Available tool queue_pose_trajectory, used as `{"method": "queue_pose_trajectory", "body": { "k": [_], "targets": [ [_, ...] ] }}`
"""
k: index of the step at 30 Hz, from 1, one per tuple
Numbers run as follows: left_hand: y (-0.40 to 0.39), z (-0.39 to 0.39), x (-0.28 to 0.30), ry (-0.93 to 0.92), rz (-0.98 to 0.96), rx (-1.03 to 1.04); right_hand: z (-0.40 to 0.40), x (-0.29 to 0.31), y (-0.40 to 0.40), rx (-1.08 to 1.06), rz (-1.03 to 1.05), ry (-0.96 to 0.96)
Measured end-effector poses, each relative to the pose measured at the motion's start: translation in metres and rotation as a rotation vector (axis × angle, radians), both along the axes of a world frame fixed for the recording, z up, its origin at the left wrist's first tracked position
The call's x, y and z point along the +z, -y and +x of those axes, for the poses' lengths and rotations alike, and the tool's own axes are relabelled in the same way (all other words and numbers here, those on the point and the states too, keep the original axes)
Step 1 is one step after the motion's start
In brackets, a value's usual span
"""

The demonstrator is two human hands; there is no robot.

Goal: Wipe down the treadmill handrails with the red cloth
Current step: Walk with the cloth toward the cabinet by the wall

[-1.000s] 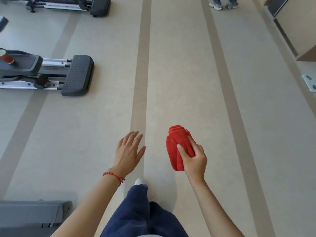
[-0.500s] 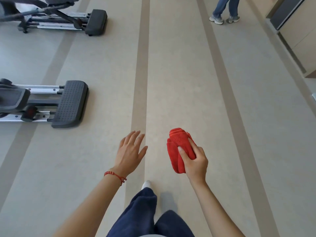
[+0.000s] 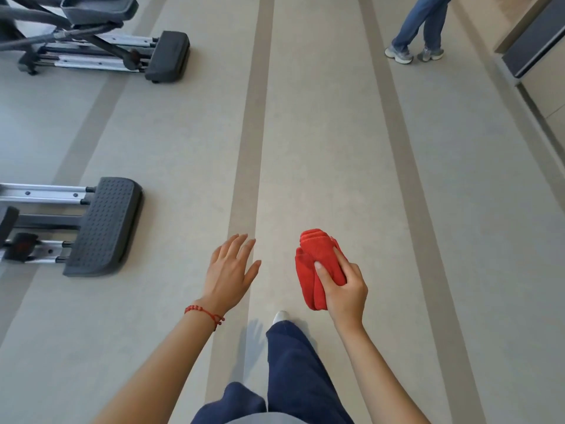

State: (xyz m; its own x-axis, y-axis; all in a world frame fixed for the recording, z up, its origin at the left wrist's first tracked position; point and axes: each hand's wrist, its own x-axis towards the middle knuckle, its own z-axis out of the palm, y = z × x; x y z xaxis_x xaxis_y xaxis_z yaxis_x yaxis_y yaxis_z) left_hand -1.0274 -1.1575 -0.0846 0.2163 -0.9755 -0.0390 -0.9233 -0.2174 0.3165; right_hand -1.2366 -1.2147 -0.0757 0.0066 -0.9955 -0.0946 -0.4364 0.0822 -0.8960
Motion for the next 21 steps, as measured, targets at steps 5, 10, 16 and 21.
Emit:
{"method": "queue_pose_trajectory", "body": {
  "k": [5,10,16,21],
  "targets": [
    [0.090,0.020,0.008,0.006,0.008,0.007,0.021,0.007,0.095,-0.001,-0.007,-0.015],
    [0.173,0.049,0.004,-0.010,0.019,0.012,0.048,0.004,0.177,-0.010,-0.001,-0.039],
    [0.287,0.103,-0.008,-0.047,0.023,-0.033,0.096,-0.005,0.280,-0.059,0.000,-0.035],
    [0.388,0.150,-0.006,-0.080,0.034,-0.060,0.140,-0.005,0.369,-0.103,0.009,-0.040]
  ]
}}
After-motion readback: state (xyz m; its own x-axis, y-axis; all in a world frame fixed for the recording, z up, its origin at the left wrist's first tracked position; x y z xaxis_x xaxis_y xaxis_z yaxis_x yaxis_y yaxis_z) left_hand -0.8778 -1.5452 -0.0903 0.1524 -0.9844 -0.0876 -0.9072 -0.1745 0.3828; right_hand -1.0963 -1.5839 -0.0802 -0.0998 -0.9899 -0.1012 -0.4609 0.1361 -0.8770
